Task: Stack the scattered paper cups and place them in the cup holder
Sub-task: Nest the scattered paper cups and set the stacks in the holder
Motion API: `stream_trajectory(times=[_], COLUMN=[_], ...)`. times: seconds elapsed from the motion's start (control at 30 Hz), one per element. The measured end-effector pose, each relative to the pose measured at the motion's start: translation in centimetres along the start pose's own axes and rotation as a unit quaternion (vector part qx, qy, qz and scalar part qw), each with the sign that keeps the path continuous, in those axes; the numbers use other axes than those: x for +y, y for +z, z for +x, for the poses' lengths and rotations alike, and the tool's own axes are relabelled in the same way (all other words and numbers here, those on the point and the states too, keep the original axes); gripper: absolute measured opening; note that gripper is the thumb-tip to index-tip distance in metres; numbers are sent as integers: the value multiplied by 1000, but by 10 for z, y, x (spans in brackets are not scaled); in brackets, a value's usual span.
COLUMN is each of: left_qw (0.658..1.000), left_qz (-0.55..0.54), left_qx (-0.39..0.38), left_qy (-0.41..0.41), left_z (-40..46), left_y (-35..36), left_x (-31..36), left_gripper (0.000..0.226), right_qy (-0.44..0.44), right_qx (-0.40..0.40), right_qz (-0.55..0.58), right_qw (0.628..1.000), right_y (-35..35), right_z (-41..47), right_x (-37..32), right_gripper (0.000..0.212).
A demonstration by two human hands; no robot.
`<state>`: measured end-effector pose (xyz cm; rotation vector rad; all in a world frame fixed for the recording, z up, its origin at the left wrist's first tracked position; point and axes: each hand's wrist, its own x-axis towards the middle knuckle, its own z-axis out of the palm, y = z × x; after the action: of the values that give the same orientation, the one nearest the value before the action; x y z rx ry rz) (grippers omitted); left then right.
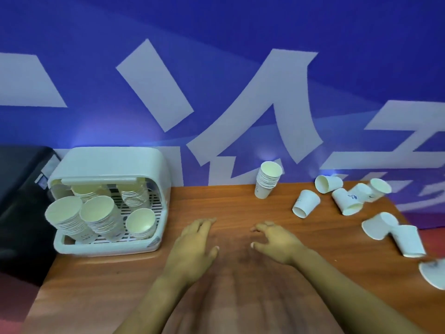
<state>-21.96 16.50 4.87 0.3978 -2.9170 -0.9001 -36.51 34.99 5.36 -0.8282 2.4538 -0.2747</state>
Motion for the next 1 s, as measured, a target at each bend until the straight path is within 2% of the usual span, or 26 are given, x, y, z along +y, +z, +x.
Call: stream_trajectory(times=[0.23, 0.5, 0.8, 1.0], left_qw=[999, 997, 994, 985], left_qz=[13, 17, 21, 54], left_qx=[-31, -58, -81, -119], left_qy=[-41, -52, -74, -115], left_z=[48, 115, 200, 248], left_y=[84, 138, 174, 223], left_x=[117, 202, 229, 220], left_gripper=[63, 63, 62, 84], right_qy=[-21, -23, -19, 15], right_qx=[10, 29, 51, 119], right_qz=[12, 1, -14, -74], right_qw=[1000, 999, 998, 990], right_y=[-47, -102, -133, -138], right_z=[-15, -14, 46, 108], right_x=[143, 244, 306, 335], right_gripper=[47, 46, 46, 59])
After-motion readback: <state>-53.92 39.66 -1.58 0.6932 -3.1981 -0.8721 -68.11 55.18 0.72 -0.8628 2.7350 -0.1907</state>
